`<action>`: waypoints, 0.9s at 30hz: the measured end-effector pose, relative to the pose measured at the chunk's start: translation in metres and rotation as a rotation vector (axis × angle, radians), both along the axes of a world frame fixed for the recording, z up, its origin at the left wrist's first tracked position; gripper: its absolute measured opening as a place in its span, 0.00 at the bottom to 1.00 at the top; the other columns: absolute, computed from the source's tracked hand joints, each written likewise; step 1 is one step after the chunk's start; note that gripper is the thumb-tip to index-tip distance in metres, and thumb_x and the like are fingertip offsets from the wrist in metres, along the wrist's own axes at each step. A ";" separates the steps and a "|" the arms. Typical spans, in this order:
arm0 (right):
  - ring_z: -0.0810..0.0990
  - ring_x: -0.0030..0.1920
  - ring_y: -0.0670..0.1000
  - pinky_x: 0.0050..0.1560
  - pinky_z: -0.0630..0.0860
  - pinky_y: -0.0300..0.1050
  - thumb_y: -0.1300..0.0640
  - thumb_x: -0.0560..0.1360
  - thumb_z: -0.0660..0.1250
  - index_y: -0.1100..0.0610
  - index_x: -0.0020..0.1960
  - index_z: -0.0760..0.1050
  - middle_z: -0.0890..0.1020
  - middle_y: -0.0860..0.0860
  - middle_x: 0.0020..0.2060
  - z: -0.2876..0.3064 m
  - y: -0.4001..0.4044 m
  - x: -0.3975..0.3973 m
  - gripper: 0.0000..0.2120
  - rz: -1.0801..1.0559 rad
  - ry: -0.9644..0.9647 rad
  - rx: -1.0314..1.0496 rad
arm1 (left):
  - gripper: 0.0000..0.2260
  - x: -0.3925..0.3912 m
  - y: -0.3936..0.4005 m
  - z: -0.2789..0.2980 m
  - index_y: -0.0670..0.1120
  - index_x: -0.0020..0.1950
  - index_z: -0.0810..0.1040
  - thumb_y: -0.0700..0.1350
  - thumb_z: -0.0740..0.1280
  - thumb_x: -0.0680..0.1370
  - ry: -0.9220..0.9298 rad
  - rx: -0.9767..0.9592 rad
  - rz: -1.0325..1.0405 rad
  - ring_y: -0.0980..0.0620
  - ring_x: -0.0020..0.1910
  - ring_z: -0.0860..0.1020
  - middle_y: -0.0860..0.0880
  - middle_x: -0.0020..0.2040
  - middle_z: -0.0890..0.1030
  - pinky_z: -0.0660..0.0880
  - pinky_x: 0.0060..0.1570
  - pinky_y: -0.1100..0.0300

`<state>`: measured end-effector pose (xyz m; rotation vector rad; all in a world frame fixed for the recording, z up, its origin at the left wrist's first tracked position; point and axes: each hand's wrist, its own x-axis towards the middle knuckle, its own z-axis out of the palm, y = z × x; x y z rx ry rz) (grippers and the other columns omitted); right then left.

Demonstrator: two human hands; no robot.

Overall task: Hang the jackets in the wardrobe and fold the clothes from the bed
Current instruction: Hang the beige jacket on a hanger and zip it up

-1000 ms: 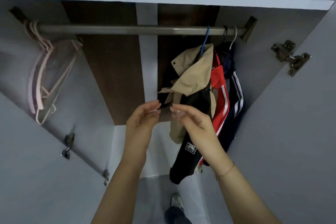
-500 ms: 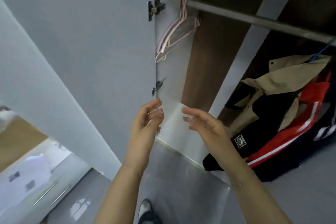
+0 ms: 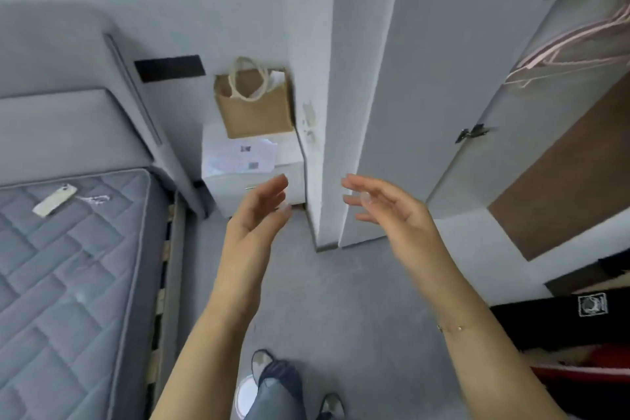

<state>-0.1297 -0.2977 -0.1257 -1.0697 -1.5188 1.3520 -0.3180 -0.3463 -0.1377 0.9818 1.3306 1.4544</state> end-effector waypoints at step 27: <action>0.81 0.57 0.45 0.61 0.76 0.42 0.64 0.80 0.62 0.50 0.58 0.79 0.84 0.43 0.55 -0.053 -0.356 -0.534 0.13 1.266 -0.128 -0.095 | 0.13 -0.352 -0.478 -0.041 0.46 0.61 0.79 0.34 0.64 0.79 -0.211 -0.101 1.255 0.56 0.60 0.79 0.52 0.57 0.83 0.74 0.61 0.62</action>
